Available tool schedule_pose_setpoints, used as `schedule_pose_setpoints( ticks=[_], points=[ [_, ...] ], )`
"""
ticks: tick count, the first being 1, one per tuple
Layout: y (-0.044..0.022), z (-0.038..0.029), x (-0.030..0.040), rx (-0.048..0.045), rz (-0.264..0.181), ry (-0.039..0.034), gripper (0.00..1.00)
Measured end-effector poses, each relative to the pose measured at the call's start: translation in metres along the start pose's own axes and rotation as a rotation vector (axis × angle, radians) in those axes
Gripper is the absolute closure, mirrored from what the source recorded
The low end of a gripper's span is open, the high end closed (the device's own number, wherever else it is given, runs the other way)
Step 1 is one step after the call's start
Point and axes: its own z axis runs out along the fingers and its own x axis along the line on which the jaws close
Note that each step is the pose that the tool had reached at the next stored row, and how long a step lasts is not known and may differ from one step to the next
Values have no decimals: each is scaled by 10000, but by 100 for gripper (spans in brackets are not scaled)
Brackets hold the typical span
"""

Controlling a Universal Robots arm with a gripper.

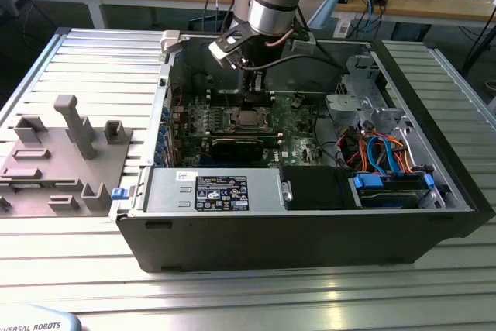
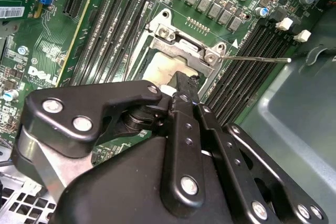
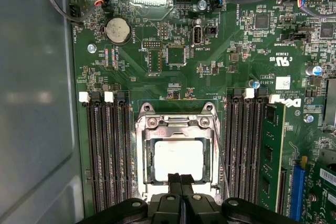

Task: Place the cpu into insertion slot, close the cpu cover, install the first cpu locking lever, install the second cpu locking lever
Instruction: 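Close the cpu cover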

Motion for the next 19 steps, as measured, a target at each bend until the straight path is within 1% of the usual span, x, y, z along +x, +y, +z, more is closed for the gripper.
schedule_pose_setpoints(
  ticks=[19],
  points=[
    [5,57,2,0,1,1,89]
  ],
)
